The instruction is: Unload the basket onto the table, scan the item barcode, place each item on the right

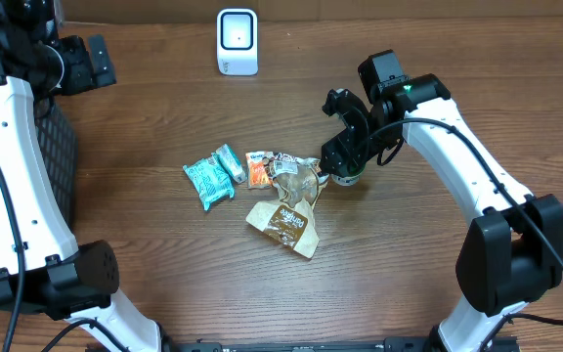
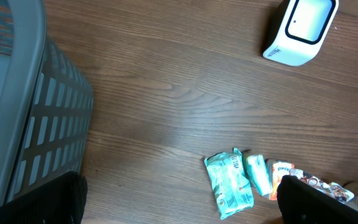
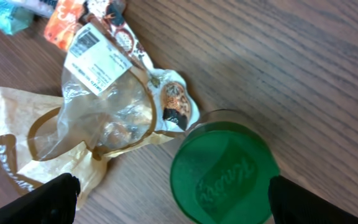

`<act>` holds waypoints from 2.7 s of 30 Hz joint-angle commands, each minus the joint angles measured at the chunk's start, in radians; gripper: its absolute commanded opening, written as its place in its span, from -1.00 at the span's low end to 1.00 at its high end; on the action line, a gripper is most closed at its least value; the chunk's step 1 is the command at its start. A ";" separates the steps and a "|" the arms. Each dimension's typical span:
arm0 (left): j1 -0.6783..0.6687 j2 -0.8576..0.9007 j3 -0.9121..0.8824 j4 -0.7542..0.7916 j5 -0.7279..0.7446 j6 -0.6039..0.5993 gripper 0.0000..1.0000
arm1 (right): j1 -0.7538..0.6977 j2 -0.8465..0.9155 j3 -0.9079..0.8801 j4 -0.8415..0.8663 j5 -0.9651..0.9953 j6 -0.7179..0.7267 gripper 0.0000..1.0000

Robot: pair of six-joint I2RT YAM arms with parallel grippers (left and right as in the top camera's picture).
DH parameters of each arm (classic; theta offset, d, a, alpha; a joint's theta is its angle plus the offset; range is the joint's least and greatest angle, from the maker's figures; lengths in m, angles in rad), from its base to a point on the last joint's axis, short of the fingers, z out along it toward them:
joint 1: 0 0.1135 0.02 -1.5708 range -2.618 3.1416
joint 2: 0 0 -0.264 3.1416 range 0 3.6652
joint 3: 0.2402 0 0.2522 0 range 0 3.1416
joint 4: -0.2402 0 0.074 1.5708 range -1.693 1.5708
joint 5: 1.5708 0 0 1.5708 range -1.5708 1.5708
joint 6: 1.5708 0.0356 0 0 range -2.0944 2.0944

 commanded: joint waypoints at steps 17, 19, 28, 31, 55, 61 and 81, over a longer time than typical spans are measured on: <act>-0.001 -0.013 0.008 0.001 0.011 0.018 0.99 | 0.000 0.093 0.018 0.016 0.088 0.057 0.90; -0.001 -0.013 0.008 0.001 0.011 0.018 0.99 | 0.000 0.106 0.018 0.019 0.086 0.057 0.89; -0.001 -0.013 0.008 0.001 0.011 0.018 0.99 | 0.000 0.131 0.018 0.027 0.097 0.056 0.57; -0.001 -0.013 0.008 0.001 0.011 0.018 0.99 | 0.000 0.132 0.018 0.020 0.105 0.056 0.50; -0.001 -0.013 0.008 0.001 0.011 0.018 0.99 | 0.000 0.131 0.062 -0.044 0.129 0.113 -0.23; -0.001 -0.013 0.008 0.001 0.011 0.018 0.99 | -0.002 0.131 0.204 -0.144 0.093 0.188 -0.40; -0.001 -0.013 0.008 0.001 0.011 0.018 0.99 | -0.002 0.131 0.511 -0.272 -0.644 0.188 -0.55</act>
